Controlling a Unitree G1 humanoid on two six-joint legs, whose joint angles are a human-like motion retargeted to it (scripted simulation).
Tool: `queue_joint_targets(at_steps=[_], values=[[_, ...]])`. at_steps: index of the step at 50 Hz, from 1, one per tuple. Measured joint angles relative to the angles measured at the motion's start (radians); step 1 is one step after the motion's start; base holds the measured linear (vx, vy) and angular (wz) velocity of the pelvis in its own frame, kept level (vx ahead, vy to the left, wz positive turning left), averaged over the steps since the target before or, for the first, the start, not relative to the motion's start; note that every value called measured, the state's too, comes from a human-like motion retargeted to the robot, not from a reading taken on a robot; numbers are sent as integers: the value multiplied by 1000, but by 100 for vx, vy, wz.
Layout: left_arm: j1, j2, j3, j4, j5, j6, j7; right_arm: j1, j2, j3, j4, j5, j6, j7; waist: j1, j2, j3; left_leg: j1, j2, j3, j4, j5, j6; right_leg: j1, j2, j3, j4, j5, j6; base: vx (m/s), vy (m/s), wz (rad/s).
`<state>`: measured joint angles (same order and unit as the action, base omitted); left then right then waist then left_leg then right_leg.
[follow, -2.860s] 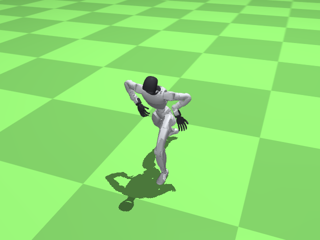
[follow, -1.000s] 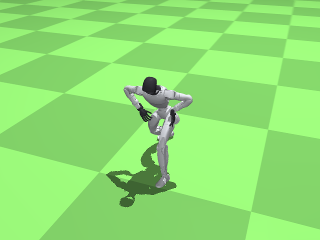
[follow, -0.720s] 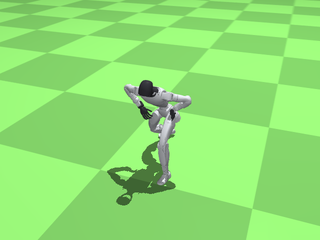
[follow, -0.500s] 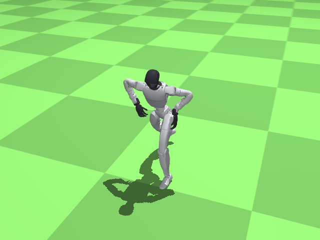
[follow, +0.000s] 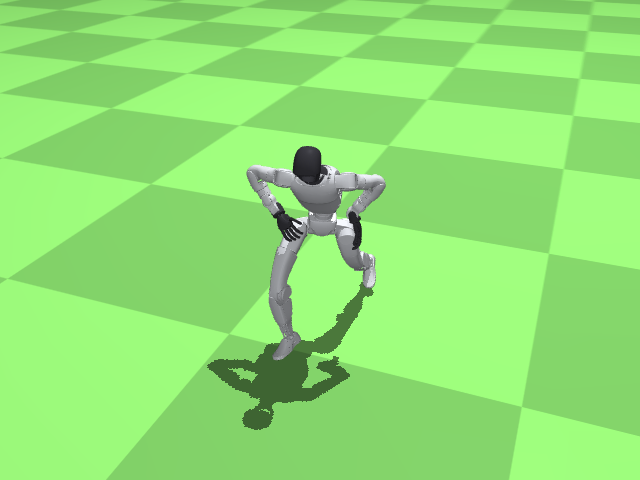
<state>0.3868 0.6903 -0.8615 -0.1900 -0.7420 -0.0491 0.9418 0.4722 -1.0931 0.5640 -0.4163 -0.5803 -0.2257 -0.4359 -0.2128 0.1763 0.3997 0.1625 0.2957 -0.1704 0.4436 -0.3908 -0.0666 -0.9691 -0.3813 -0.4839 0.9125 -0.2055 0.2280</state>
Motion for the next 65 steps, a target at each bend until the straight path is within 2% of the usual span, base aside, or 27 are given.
queue_joint_targets(at_steps=[2,5,8,11,15,17,20,22,23,26,28,30,32,35,38,40,42,44,45,47,48,50,53,55,57,61,65], values=[[-24,-8,-32,2,1,-25,8,-30,-23,30,-23,-23,7,-82,10,34,89,-54,47,11,159,-154,42,-57,-43,-19,142,-44,-31,-24,-3,48],[-31,-10,-83,2,-20,-64,20,-26,-64,74,-43,-51,20,-194,61,73,120,-172,86,-4,324,-302,63,-184,-73,-33,266,-60,-70,-17,-4,-3],[-33,-1,-104,-18,-42,-103,30,10,-86,78,-45,-102,43,-275,97,73,120,-225,90,-15,353,-371,29,-294,-101,-16,351,-74,-90,0,-7,-9],[-46,12,-123,-37,-47,-135,41,24,-95,76,-44,-135,51,-325,101,70,120,-226,97,1,304,-368,4,-343,-111,-6,393,-101,-101,15,-10,1],[-78,16,-150,-32,-67,-153,53,4,-104,83,-46,-140,49,-342,79,89,120,-182,109,3,165,-231,-12,-310,-91,-32,371,-124,-106,32,-14,2],[-88,14,-147,-21,-67,-142,48,-7,-104,78,-45,-131,44,-329,61,97,120,-158,106,-19,101,-75,-40,-243,-69,-59,316,-121,-107,45,-18,7],[-86,15,-118,-10,-31,-100,26,-17,-89,60,-31,-119,32,-289,38,84,120,-131,66,-72,40,255,-95,-101,-23,-89,183,-79,-103,52,-18,-2],[-82,26,-97,-7,6,-63,13,-32,-70,65,-8,-111,24,-249,32,39,113,-107,-5,-116,-6,418,-112,20,20,-72,33,-27,-85,54,-13,-25],[-83,35,-92,-8,19,-47,9,-47,-60,76,7,-104,20,-227,33,6,110,-94,-51,-134,-32,443,-106,89,45,-51,-64,8,-69,52,-8,-51],[-92,68,-107,-18,22,-35,2,-136,-26,165,72,-74,10,-161,57,-127,80,-103,-201,-118,-114,375,-37,325,125,55,-471,179,-5,45,-4,-83],[-86,96,-124,-27,32,-40,-13,-188,0,232,123,-68,3,-139,80,-214,35,-148,-264,-42,-180,338,-30,482,169,122,-743,259,29,40,-8,-99],[-86,111,-123,-29,31,3,-22,-228,27,293,174,-50,13,-97,112,-277,-28,-224,-315,72,-258,340,23,594,174,194,-894,296,1,46,7,-118],[-87,107,-93,-27,17,28,-22,-241,47,318,204,-18,15,-67,178,-309,-87,-313,-318,205,-344,307,50,680,194,229,-915,260,28,43,10,-176],[-98,85,-36,-15,10,78,-23,-236,65,325,223,45,16,-32,314,-332,-153,-462,-295,393,-450,213,95,798,201,302,-831,252,33,38,18,-223],[-110,66,-18,-18,7,98,-8,-212,65,324,217,86,29,-19,455,-330,-170,-614,-235,487,-496,91,112,932,182,403,-718,259,33,32,21,-223],[-128,68,-23,-35,-9,86,19,-196,70,325,214,101,46,-4,551,-326,-163,-715,-155,461,-477,88,95,1026,190,446,-667,295,34,30,8,-209],[-152,84,-38,-67,11,109,41,-191,69,315,212,96,65,14,612,-385,-155,-859,-182,418,-329,194,147,1064,68,481,-607,325,15,27,30,-132],[-176,102,-44,-113,15,103,47,-193,78,311,213,87,77,42,643,-469,-128,-1054,-188,427,-9,251,149,1079,-52,448,-564,349,14,20,16,-63],[-183,111,-45,-137,17,97,44,-195,81,314,214,81,80,55,653,-508,-107,-1152,-181,448,186,240,142,1084,-112,421,-534,342,3,14,11,-59],[-192,131,-47,-182,10,76,41,-220,87,339,218,60,88,68,673,-547,-37,-1276,-123,490,499,151,144,1049,-219,338,-366,224,-80,2,12,-71],[-194,138,-53,-201,-4,60,45,-236,86,353,222,44,94,66,673,-566,-1,-1322,-102,511,601,118,158,1010,-286,284,-254,143,-127,-12,8,-73],[-172,165,-63,-221,3,35,52,-250,82,356,219,-16,95,14,672,-583,41,-1380,-40,518,722,76,108,971,-379,141,-95,-57,-167,-20,-3,-83],[-122,198,-63,-246,-55,-27,66,-234,73,329,218,-121,101,-72,646,-579,88,-1490,34,477,860,57,52,992,-434,-12,-8,-239,-194,-19,-7,-50],[-96,215,-59,-259,-95,-56,66,-207,66,300,212,-166,104,-108,617,-560,108,-1558,50,445,929,58,37,1020,-426,-1,-13,-283,-200,-14,-7,26],[-80,226,-59,-270,-113,-66,63,-171,58,277,200,-184,108,-122,575,-540,111,-1624,29,432,977,70,45,1017,-390,138,-32,-298,-170,-12,-5,93],[-82,235,-78,-282,-125,-57,59,-120,45,259,181,-196,131,-148,515,-493,117,-1727,-13,451,1036,100,83,1008,-294,476,-79,-340,-57,-12,-1,89],[-76,224,-110,-266,-123,-47,78,-99,30,294,180,-205,161,-192,501,-453,120,-1732,-18,501,1046,100,106,1020,-291,620,-114,-343,8,-4,3,12]])
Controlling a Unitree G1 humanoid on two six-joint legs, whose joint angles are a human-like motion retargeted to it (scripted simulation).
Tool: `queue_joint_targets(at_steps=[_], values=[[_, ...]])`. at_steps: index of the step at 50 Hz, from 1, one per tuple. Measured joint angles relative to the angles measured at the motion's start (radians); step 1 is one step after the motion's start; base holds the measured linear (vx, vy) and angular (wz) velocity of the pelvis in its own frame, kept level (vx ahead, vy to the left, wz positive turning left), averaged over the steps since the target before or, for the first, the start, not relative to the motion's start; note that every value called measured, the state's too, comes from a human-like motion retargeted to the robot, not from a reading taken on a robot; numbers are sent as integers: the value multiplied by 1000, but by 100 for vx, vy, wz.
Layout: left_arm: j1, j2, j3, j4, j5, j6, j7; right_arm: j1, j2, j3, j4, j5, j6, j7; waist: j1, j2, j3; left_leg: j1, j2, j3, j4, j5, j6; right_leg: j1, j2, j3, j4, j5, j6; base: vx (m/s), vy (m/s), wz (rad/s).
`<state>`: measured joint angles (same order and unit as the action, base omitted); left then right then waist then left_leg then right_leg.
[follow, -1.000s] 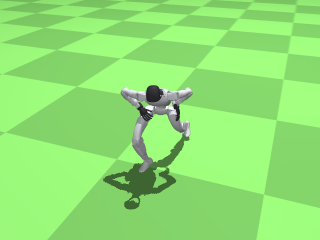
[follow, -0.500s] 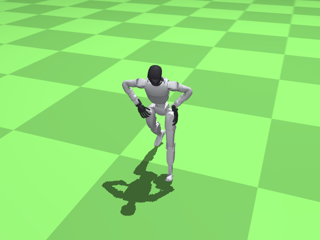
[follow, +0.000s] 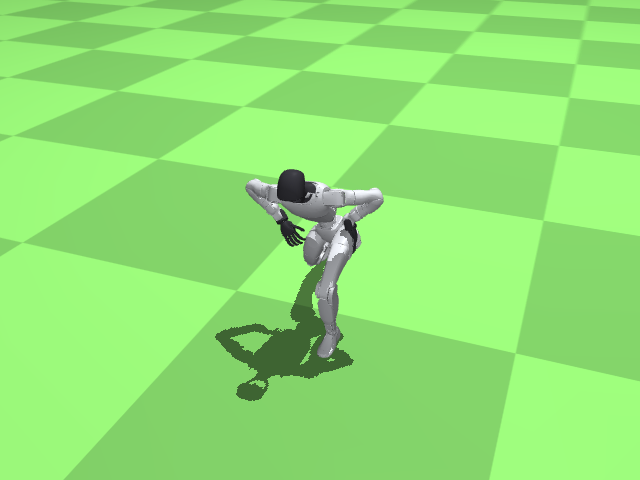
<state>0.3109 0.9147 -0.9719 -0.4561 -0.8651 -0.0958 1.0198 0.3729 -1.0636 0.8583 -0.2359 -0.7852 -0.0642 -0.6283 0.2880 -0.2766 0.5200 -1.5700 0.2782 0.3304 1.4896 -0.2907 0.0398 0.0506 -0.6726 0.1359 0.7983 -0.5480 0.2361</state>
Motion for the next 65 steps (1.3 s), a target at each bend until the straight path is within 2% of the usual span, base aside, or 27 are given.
queue_joint_targets(at_steps=[3,6,8,10,12,14,15,17,18,20,23,28,30,32,33,35,36,37,40,42,44,45,46,50,56,61,65], values=[[-11,-6,9,15,-2,-14,15,-18,14,9,11,-7,12,-17,6,8,0,0,0,17,-32,-4,-3,-22,-14,-15,-54,47,3,8,5,-4],[-28,-10,56,29,3,-23,15,-38,59,-23,43,-15,11,-7,39,-7,-12,15,2,17,-88,-3,0,-28,2,-48,-186,177,-12,26,5,-27],[-6,-19,102,43,19,-10,0,-16,95,-58,76,-20,-5,17,70,-32,-57,63,6,26,-151,7,10,-15,22,-55,-313,344,-9,43,6,-59],[43,-30,155,55,39,13,-29,35,118,-103,102,-10,-40,52,96,-55,-130,135,8,35,-248,37,18,-3,58,-51,-448,580,16,52,3,-63],[87,-37,197,66,46,38,-63,86,114,-140,101,35,-89,91,101,-52,-204,237,-8,7,-415,102,7,-2,147,-54,-553,808,26,55,-7,-29],[110,-42,206,82,50,71,-81,110,76,-153,71,106,-129,116,83,-40,-257,389,-59,-27,-682,219,-5,-27,242,-42,-604,904,26,50,-8,19],[114,-45,199,93,52,88,-83,110,50,-147,51,141,-143,118,73,-31,-274,482,-90,-49,-848,297,-10,-50,294,-31,-610,901,26,44,-1,16],[109,-63,162,122,63,124,-77,72,-9,-100,7,189,-151,94,67,16,-270,728,-123,-102,-1242,470,-11,-118,405,-13,-571,784,25,39,8,-26],[108,-74,143,136,74,135,-77,48,-30,-73,-10,196,-153,74,75,52,-255,851,-108,-127,-1395,504,-25,-152,469,-27,-546,717,24,36,9,-53],[99,-111,113,162,61,127,-78,-2,-56,-15,-21,200,-143,51,65,111,-208,1065,-86,-141,-1576,437,-63,-211,561,-115,-543,644,14,34,1,-15],[91,-154,94,189,58,101,-78,-54,-54,29,-8,178,-124,38,-30,125,-168,1250,-143,-192,-1524,288,-92,-327,592,-297,-637,558,11,30,-11,114],[103,-158,94,210,79,94,-97,-56,-13,12,21,153,-117,61,-248,92,-154,1447,-293,-451,-1116,234,-163,-544,562,-417,-821,418,26,34,-26,212],[118,-146,107,209,93,123,-112,-27,-14,-22,7,155,-121,86,-318,120,-165,1543,-289,-531,-1024,254,-182,-623,558,-425,-867,366,26,40,-13,200],[134,-141,127,212,119,148,-131,2,-25,-67,-18,157,-130,105,-385,171,-174,1635,-220,-591,-1064,245,-183,-688,564,-441,-869,385,26,32,-15,204],[139,-144,137,215,138,160,-140,17,-33,-93,-34,165,-137,117,-421,201,-174,1671,-177,-613,-1108,217,-168,-719,560,-447,-849,442,26,23,-9,207],[134,-179,149,228,151,174,-128,32,-57,-150,-77,191,-148,148,-478,272,-161,1698,-80,-605,-1162,112,-117,-812,556,-456,-746,605,26,12,-3,168],[123,-205,145,236,134,177,-98,30,-70,-173,-102,195,-142,153,-483,317,-148,1675,-26,-563,-1131,27,-85,-899,554,-468,-619,635,26,2,2,92],[113,-227,138,243,116,177,-68,27,-81,-191,-126,194,-135,150,-485,360,-129,1649,28,-522,-1086,-59,-59,-987,548,-482,-480,643,25,-4,2,42],[79,-243,93,241,87,141,-28,8,-112,-205,-193,154,-113,68,-484,459,-12,1548,158,-465,-858,-301,-22,-1197,475,-549,-59,524,8,-12,-5,50],[55,-170,50,231,254,89,-179,23,-151,-183,-232,141,-144,-8,-473,505,0,1457,196,-475,-785,-388,-13,-1279,433,-581,20,508,9,-19,-6,54],[3,-65,38,248,664,8,-385,46,-190,-180,-259,127,-198,-80,-447,532,0,1396,217,-471,-790,-441,-14,-1343,413,-602,25,531,22,-21,-5,22],[-19,-24,42,264,881,-39,-450,62,-206,-184,-268,117,-219,-112,-430,539,0,1376,223,-465,-806,-460,-20,-1371,411,-609,19,546,26,-20,-8,-4],[-26,-11,46,271,976,-71,-457,78,-215,-188,-270,104,-225,-137,-415,542,0,1358,227,-460,-819,-469,-35,-1392,414,-613,5,560,26,-19,-8,-12],[-54,5,18,278,1136,-112,-395,105,-242,-180,-265,59,-219,-210,-388,541,0,1285,235,-446,-821,-459,-92,-1419,434,-619,-78,602,26,-12,-6,-5],[-128,31,-25,275,1176,-95,-338,49,-231,-127,-229,62,-221,-206,-403,520,0,1349,236,-429,-920,-370,-97,-1309,445,-631,-192,637,26,-3,-3,32],[-141,28,-13,287,1177,-121,-339,-13,-196,-94,-178,124,-255,-143,-422,493,-4,1467,204,-477,-1013,-225,-113,-1119,406,-639,-269,630,14,3,0,90],[-130,28,12,298,1161,-167,-351,-46,-164,-62,-121,180,-271,-86,-433,454,-59,1534,154,-483,-1097,-67,-127,-929,353,-660,-414,646,4,2,-1,131]])
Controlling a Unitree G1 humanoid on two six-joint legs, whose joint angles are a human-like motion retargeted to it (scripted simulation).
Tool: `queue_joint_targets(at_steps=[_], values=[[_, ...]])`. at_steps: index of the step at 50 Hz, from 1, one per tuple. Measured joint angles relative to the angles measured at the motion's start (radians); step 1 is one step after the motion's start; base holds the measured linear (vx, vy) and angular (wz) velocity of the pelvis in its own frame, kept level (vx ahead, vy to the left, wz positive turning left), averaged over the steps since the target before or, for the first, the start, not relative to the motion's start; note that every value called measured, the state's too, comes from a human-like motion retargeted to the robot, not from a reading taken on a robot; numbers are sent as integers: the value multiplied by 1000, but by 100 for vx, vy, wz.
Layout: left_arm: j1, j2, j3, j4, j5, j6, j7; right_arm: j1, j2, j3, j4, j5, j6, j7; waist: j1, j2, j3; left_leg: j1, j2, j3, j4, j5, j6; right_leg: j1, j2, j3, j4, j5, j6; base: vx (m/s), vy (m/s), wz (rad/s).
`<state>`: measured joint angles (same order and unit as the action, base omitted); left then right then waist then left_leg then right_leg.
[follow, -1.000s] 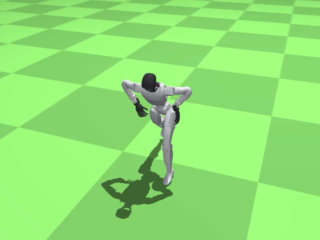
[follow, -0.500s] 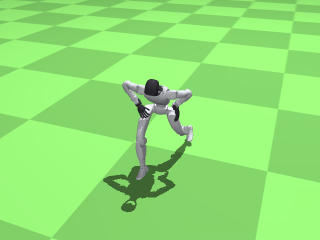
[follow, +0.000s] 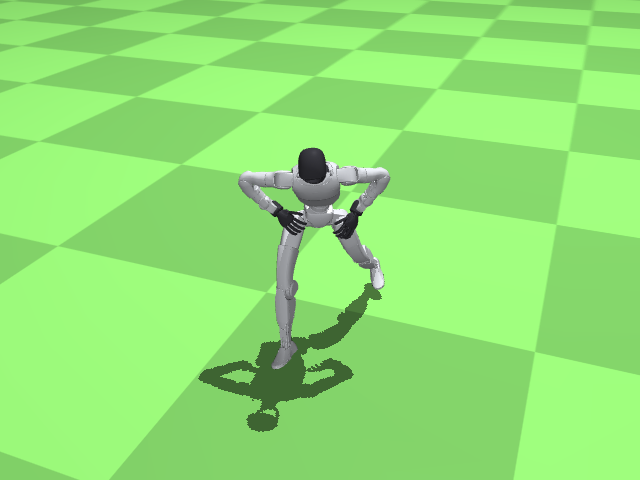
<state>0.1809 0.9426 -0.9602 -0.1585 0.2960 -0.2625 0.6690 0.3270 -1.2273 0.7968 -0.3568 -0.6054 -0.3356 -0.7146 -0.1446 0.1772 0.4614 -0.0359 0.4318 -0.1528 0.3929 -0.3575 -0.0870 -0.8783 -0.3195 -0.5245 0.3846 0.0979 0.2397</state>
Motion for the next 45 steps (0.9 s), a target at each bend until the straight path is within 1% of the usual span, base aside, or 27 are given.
queue_joint_targets(at_steps=[3,5,7,8,10,12,13,15,16,17,18,20,23,25,27,29,31,33,35,37,40,43,45], values=[[12,15,25,6,2,-41,-20,-5,17,10,38,42,-15,45,-19,-38,-60,12,-34,93,-45,103,-13,132,-68,-41,-117,26,0,-2,4,165],[23,25,37,9,16,-63,-22,-3,18,8,49,71,-23,75,-44,-58,-96,-7,-35,236,-41,165,-29,208,-122,-57,-175,37,8,-5,7,203],[42,31,49,14,52,-79,1,-4,6,0,39,105,-27,104,-77,-61,-119,-50,7,438,8,203,-39,249,-140,28,-187,-1,21,-14,1,211],[56,33,58,17,84,-89,19,-4,-1,-8,27,119,-32,112,-89,-51,-123,-78,63,539,43,213,-53,250,-108,108,-171,-54,22,-23,-13,187],[62,27,63,30,108,-94,62,-20,-5,-5,10,148,-32,126,-94,-18,-122,-140,175,649,99,215,-46,221,7,316,-107,-143,22,-24,-16,159],[49,8,63,52,116,-72,115,-55,-2,8,7,179,-22,138,-75,4,-121,-194,221,603,124,180,-14,174,89,475,4,-217,22,-9,11,137],[41,-2,67,61,122,-62,143,-73,3,14,11,192,-17,140,-63,3,-121,-213,212,553,129,153,1,152,91,524,59,-249,22,-1,32,149],[23,-18,85,71,127,-45,199,-105,17,22,29,217,-4,142,-39,-34,-125,-245,137,463,135,101,33,114,30,607,162,-310,16,3,34,175],[31,-13,113,68,145,-44,215,-102,26,13,37,221,-4,134,-25,-42,-117,-239,131,427,104,112,9,131,28,611,198,-367,-24,5,9,194],[40,-8,140,64,159,-43,229,-95,33,4,44,225,-4,127,-9,-51,-110,-233,122,392,72,127,-12,155,28,617,225,-416,-47,7,-10,205],[50,-4,166,57,165,-43,240,-83,39,-6,51,229,-3,125,10,-58,-106,-228,110,360,38,152,-26,191,28,626,233,-447,-37,9,-14,216],[70,12,209,43,168,-32,241,-53,44,-20,60,243,7,123,59,-69,-113,-217,78,297,-47,222,-27,267,28,634,223,-474,-39,12,-19,222],[107,41,252,22,155,-12,210,0,47,-45,61,269,25,131,149,-71,-154,-200,62,264,-197,343,-10,370,-2,534,190,-452,-87,13,-25,217],[137,56,284,14,143,-9,190,34,52,-74,56,289,32,145,204,-69,-188,-203,78,351,-280,421,-5,431,-29,416,186,-443,-114,13,-28,232],[173,63,321,12,135,-9,181,60,56,-111,50,313,34,163,246,-72,-220,-221,94,520,-321,467,-11,498,-51,290,183,-450,-106,12,-27,258],[218,73,377,12,126,-10,170,90,60,-168,30,355,35,196,285,-82,-248,-247,90,666,-354,489,-10,572,-62,160,163,-459,-87,10,-23,277],[274,83,449,12,110,-4,155,130,60,-248,-12,411,44,248,323,-98,-272,-284,69,750,-380,489,14,645,-65,31,133,-467,-77,8,-17,283],[330,81,515,25,81,12,142,172,59,-325,-55,462,62,298,361,-121,-295,-324,43,813,-393,469,50,709,-61,-88,97,-467,-81,7,-9,277],[375,58,575,61,36,28,127,212,67,-391,-85,506,84,340,398,-149,-317,-358,12,880,-397,445,71,765,-54,-188,58,-453,-96,10,-1,269],[396,12,634,125,-26,41,111,248,86,-445,-96,547,106,377,437,-182,-333,-382,-29,906,-391,417,68,821,-44,-265,11,-423,-116,14,8,254],[381,-94,722,258,-121,69,100,273,119,-492,-78,605,137,436,507,-235,-347,-408,-100,871,-377,366,68,909,-24,-364,-78,-372,-140,18,16,214],[319,-238,827,415,-210,104,109,219,138,-480,-11,650,168,531,605,-306,-342,-419,-162,850,-388,349,85,974,-7,-442,-178,-332,-141,25,21,119],[270,-339,911,508,-292,116,107,138,153,-450,58,668,193,627,677,-370,-327,-423,-196,858,-409,357,99,986,-14,-463,-221,-310,-139,31,23,25]])
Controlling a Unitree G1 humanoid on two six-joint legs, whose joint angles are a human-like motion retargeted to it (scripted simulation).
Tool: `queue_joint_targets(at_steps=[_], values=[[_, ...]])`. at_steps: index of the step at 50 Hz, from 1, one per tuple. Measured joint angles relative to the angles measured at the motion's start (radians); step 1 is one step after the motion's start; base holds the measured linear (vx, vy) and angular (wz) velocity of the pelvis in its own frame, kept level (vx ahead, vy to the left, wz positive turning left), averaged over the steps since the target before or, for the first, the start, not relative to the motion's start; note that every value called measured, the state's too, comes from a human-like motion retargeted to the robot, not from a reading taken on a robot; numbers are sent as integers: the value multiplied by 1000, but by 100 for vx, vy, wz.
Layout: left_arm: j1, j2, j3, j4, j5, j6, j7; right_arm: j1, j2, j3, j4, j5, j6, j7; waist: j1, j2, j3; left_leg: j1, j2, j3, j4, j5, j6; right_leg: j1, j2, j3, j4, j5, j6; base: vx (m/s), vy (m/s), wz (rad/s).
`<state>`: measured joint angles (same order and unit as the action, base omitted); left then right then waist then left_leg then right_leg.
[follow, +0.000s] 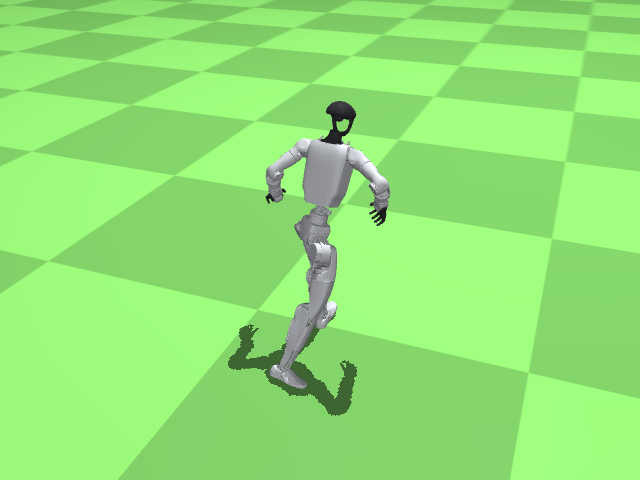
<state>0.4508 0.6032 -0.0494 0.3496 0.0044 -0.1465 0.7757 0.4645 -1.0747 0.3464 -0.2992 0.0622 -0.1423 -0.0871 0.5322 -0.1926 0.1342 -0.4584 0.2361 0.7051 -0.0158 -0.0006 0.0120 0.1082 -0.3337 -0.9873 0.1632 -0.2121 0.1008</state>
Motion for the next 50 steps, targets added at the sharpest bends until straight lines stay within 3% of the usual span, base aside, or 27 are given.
queue_joint_targets(at_steps=[4,8,12,15,21,28,34,42,46,50], values=[[-99,-152,127,170,-320,-14,-15,-219,95,103,195,35,78,142,77,-150,35,-6,-46,19,-35,7,21,-40,-56,-6,17,64,-3,35,27,-19],[-169,-194,121,381,-570,-20,-99,-295,194,174,357,105,122,174,15,-239,21,-34,-61,-108,28,-8,-16,-63,-92,21,107,122,-20,36,27,71],[-243,-164,55,556,-476,27,-183,-245,217,192,454,185,105,217,-108,-256,1,-77,-87,-292,160,-89,-24,-159,-53,374,282,78,6,36,17,172],[-308,-145,17,600,-391,69,-216,-209,244,191,541,219,100,260,-179,-238,-6,-50,-101,-369,152,-122,21,-234,46,588,387,42,17,33,8,158],[-439,-139,-130,523,-386,77,-262,-174,335,177,717,186,99,318,-312,-139,-5,36,-115,-566,18,-94,62,-354,169,630,416,-53,-63,24,2,166],[-465,-163,-205,290,-309,11,-285,-174,378,160,762,138,96,341,-431,-68,31,142,-184,-707,-39,-145,43,-478,283,835,173,-61,3,24,-2,146],[-426,-225,-214,257,-307,33,-279,-156,443,108,754,236,123,224,-510,-33,29,193,-255,-802,-1,-170,74,-463,279,758,72,55,7,26,-3,98],[-501,-230,-323,239,-234,71,-329,-55,530,40,755,287,111,61,-486,13,52,151,-341,-872,86,-200,73,-414,209,715,41,-26,24,15,-4,48],[-531,-252,-326,140,-329,51,-361,-79,535,47,788,284,96,36,-495,65,111,4,-371,-862,278,-281,100,-503,188,726,111,-72,4,-5,-1,2],[-641,-289,-335,96,-446,10,-330,-240,556,95,881,299,78,-13,-544,128,232,-212,-392,-839,622,-440,131,-697,155,741,412,-205,-40,-6,1,-3]])
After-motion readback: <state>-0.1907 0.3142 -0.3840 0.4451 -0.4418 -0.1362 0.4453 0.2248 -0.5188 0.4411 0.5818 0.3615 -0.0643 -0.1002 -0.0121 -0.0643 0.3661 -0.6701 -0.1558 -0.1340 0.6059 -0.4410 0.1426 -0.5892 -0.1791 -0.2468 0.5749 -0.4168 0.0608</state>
